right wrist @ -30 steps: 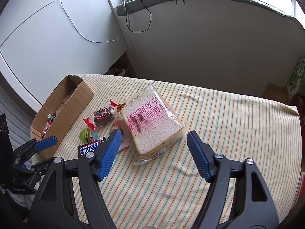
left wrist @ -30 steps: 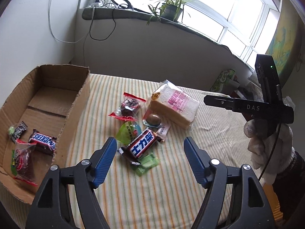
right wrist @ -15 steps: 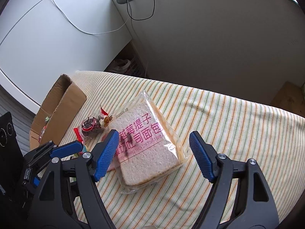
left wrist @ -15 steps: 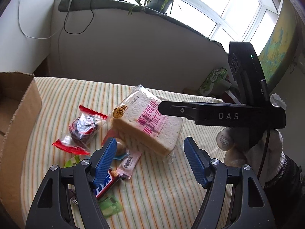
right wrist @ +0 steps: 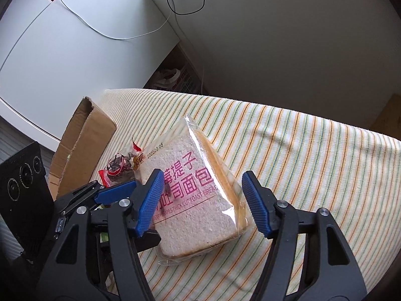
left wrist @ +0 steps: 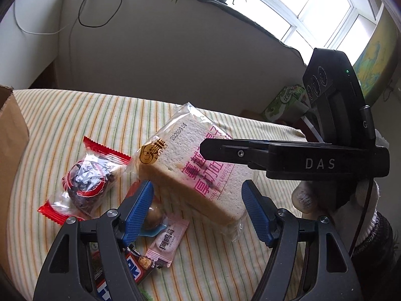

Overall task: Organize snacks
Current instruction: 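Close both grippers on the bread loaf bag and lift it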

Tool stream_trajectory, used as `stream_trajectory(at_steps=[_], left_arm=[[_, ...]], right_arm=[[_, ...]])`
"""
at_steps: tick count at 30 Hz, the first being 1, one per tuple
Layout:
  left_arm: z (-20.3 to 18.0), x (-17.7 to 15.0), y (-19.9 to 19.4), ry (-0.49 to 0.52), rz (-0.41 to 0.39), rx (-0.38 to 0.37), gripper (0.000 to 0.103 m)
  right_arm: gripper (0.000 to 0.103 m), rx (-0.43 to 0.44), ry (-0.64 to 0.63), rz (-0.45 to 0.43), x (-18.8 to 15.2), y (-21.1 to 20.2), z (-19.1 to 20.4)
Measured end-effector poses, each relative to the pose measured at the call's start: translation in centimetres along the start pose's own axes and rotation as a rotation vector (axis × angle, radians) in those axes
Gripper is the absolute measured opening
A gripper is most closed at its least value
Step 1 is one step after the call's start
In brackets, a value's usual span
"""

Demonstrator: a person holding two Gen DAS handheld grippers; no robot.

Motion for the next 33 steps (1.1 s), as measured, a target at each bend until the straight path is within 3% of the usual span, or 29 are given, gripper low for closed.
stream_trajectory(at_steps=[8, 15, 24, 33], left_arm=[[-0.7, 0.6, 0.7, 0.014, 0.013, -0.026, 0.068], [-2.0, 0.4, -0.1, 0.052, 0.0, -0.039, 0.068], [-2.6, -0.6, -2.4, 0.085, -0.021, -0.03, 0.068], [-3.1, -1.1, -6.7, 0.1, -0.079, -0.039, 0.068]], right_arm=[[0.052, 0.034, 0.029, 0.027, -1.0, -0.6, 0.2], [0.047, 0.003, 0.041, 0.03, -2.4, -1.5, 1.0], [0.046, -0.019, 0.053, 0.011, -3.7, -3.2, 2.5], [0.046, -0.018, 0.017, -0.033, -3.9, -5.8, 6.7]])
Point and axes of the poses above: each gripper's, at about its wrist camera, not at the fingertips, and y roughly the way its jaws point, z to its left, x to its top, the point moved 7 cm from there along y, roughly the way its jaws point
